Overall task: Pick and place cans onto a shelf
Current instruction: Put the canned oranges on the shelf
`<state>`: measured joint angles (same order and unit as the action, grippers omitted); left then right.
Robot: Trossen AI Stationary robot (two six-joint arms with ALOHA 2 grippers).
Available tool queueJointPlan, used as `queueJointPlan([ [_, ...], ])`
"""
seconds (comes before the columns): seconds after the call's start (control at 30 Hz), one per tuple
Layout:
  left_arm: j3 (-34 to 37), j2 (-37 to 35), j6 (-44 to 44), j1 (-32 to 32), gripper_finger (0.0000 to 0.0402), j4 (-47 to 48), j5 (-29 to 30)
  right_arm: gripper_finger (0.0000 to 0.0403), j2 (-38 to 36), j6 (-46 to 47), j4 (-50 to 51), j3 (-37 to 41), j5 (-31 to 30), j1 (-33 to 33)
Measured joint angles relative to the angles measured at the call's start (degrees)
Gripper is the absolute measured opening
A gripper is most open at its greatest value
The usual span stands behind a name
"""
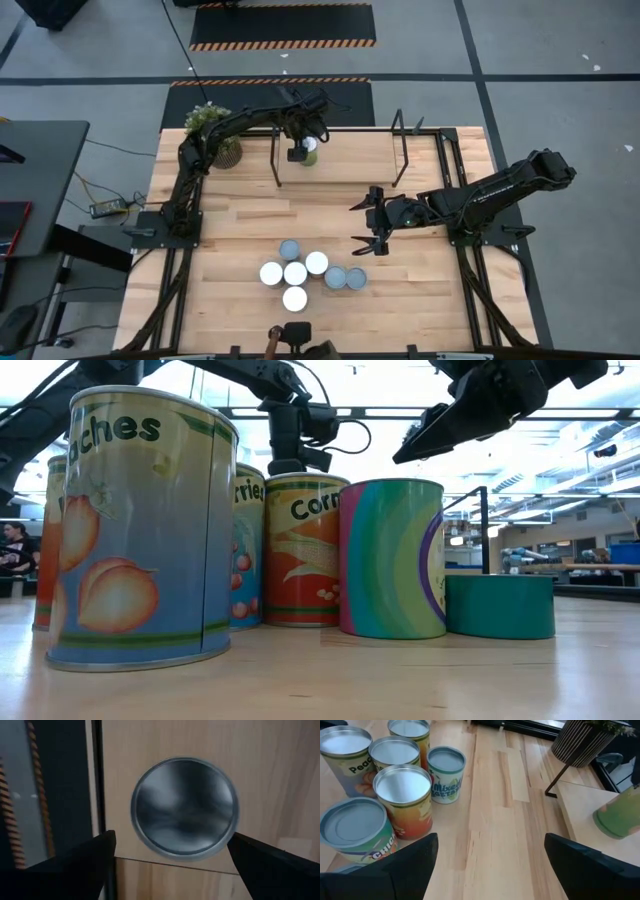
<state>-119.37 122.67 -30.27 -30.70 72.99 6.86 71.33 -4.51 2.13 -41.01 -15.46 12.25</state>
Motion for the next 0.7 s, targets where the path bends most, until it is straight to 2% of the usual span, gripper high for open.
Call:
queueJointPlan([
  [0.4, 2.9, 0.0, 1.4, -0.3, 0.0389, -0.8, -1.2, 0.0373, 0.0, 0.0, -0.5, 0.0, 0.5, 0.0],
  [0.7, 3.9, 0.0, 7.8, 0.4, 0.0389, -1.9, -2.5, 0.0373, 0.0, 0.0, -0.6, 0.0, 0.6, 0.0],
])
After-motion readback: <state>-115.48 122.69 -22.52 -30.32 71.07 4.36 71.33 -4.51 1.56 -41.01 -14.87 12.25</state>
